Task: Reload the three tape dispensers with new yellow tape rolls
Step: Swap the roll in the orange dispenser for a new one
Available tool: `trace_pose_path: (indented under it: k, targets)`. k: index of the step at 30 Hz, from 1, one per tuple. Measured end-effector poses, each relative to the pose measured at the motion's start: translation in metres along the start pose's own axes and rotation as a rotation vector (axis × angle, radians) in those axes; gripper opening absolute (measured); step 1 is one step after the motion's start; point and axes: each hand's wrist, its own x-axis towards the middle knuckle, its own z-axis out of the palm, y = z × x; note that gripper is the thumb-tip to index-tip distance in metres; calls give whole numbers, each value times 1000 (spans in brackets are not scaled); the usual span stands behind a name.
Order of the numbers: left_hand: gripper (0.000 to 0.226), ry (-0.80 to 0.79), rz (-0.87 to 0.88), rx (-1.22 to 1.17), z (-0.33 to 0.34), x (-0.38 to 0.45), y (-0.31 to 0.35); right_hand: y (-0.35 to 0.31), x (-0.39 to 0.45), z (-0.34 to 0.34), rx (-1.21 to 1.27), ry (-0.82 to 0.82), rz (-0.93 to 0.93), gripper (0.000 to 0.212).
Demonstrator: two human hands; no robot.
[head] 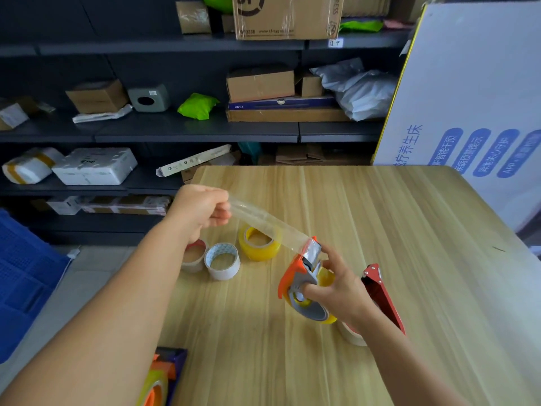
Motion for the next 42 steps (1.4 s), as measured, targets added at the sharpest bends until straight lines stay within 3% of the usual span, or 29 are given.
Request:
trace_pose_path:
  k: [7,14,19,26,32,38,42]
  targets:
    - [8,-7,-284,-136,3,7,-65,-14,-1,-8,96,23,-140,86]
    - [12,-102,-589,-469,36,-11,-115,-35,4,-11,76,2,-254,60]
    - [20,-94,-688,-673,53,-26,-127,-36,9,-10,49,33,-260,57]
    - [21,-126,-704,-626,65,-39,-143,-37,14,-3,-37,46,-221,53]
    - [9,-195,-713,-677,84,-65,-155,-45,17,5,-83,48,-205,51]
    - [19,-62,-467,-549,87,-85,-165,-45,16,10,-99,46,-185,50]
    - [17,-38,-210,-297,81,-98,-177,-44,10,16,-108,32,-167,50]
